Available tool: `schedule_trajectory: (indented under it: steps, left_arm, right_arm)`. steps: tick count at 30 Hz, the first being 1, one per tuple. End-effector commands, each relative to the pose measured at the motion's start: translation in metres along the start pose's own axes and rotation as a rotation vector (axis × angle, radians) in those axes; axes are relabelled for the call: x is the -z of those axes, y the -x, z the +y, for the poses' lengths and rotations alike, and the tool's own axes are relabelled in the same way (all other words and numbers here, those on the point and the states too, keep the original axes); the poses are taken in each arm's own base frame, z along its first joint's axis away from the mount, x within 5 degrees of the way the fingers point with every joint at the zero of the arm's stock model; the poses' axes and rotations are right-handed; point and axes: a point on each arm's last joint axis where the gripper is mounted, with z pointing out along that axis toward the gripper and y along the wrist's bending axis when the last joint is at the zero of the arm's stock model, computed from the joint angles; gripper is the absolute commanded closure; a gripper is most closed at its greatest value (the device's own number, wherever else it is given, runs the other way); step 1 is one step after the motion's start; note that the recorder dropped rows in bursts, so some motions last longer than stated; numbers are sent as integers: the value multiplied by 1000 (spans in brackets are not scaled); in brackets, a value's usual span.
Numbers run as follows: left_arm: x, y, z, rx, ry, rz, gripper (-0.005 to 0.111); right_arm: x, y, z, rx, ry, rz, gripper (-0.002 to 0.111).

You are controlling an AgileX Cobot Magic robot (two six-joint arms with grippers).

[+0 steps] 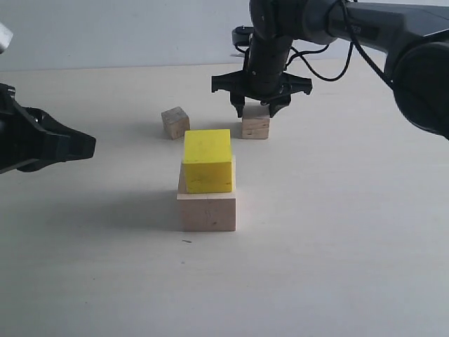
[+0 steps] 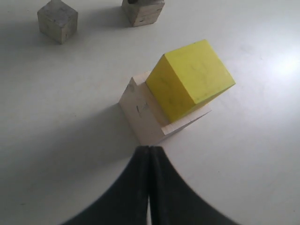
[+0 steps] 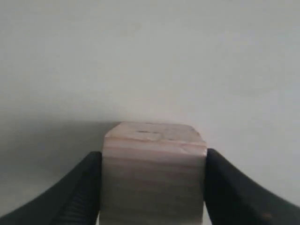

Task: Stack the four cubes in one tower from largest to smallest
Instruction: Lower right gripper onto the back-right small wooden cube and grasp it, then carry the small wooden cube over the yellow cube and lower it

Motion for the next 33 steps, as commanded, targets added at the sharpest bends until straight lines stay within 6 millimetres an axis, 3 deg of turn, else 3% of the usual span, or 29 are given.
schedule_trajectory:
  steps: [1,7,8,9,15,24,27,30,33]
  left_arm:
    - [1,0,-1,-11,-1,-2,107]
    - [1,0,-1,-32,5,-7,107]
    - [1,1,0,-39,11,-14,107]
    - [1,1,0,-39,13,-16,107]
    - [1,1,0,-33,15,-19,107]
    - [1,-1,-3,-9,-20,9,107]
    - [1,-2,-4,2,-33,23,107]
    - [1,-3,-5,6,-39,27,107]
    - [1,-3,-5,11,-41,25,107]
  right_arm:
    - [39,2,-6,16,-27,13,108]
    - [101,1,-7,22,-12,-14,108]
    - [124,-2,-1,32,19,-50,108]
    - [133,-4,3,41,30,-64,108]
    - [204,-61,69,152,98,-173,108]
    - [205,-105,95,153,103,-114,108]
    - [219,-112,85,126,81,-148,108]
    - [247,-122,69,115,120,-164,108]
    - [244,-138,54,104,86,-121,108]
